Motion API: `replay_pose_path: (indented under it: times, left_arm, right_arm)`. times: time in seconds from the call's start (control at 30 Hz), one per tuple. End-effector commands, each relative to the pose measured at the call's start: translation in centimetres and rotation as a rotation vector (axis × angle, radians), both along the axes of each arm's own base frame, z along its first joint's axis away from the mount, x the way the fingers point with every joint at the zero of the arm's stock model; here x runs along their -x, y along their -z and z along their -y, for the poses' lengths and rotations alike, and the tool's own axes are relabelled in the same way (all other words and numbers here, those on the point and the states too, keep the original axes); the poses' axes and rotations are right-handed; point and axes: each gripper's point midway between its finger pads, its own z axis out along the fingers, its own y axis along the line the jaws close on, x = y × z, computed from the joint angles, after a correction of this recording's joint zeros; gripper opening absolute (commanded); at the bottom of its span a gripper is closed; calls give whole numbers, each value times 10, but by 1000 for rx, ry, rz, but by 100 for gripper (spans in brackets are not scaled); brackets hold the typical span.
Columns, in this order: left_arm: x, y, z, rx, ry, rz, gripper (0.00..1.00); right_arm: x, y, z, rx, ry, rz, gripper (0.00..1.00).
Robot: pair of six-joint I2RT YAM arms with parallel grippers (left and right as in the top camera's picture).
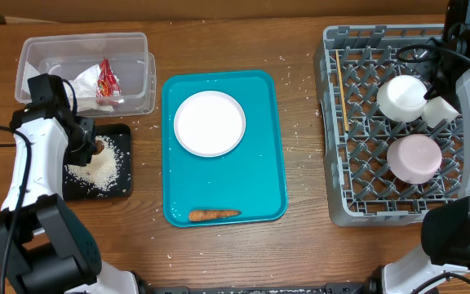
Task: Sort waste into correct bins and load items into the dishwasher
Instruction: 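Carry the pretzel left and set it on the black rice tray, then reach the left gripper back to the carrot on the teal tray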
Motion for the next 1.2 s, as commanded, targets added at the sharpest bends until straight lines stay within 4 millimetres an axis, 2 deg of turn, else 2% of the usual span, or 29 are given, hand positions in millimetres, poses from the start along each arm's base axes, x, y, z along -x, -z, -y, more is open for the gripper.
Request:
replay_pose_path:
  times: [0.0,0.17,0.3,0.37,0.43,0.53,0.67,0.8,0.87,1.0,1.17]
  left_arm:
    - [7,22,-12,-63,-22,-78,37]
    - [9,49,-16,-66,-36,-144,38]
    - [10,58,-16,-59,-35,-163,39]
    - [10,57,-16,-59,-35,-163,42]
    - [10,57,-16,-59,-30,-163,50]
    - [11,56,-12,-35,-18,-167,54]
    - [7,44,-4,10,46,-171,63]
    - [-3,11,16,94,206,-142,66]
    - [-3,-1,33,151,262,-126,66]
    - [1,-18,78,250,405,-102,67]
    - [15,-27,130,272,592,-152,67]
  right_arm:
    - [0,-10,2,10,9,30,100]
    - [1,-10,2,10,9,30,100]
    - [0,-10,2,10,9,30,100]
    - [1,-10,2,10,9,30,100]
    - [1,-10,2,10,9,30,100]
    - [0,-10,2,10,9,30,100]
    - [0,-10,2,10,9,30,100]
    - [0,-10,2,10,9,30,100]
    - [0,-10,2,10,9,30,100]
    - [0,-10,2,10,9,30,100]
    - [0,-10,2,10,9,30,100]
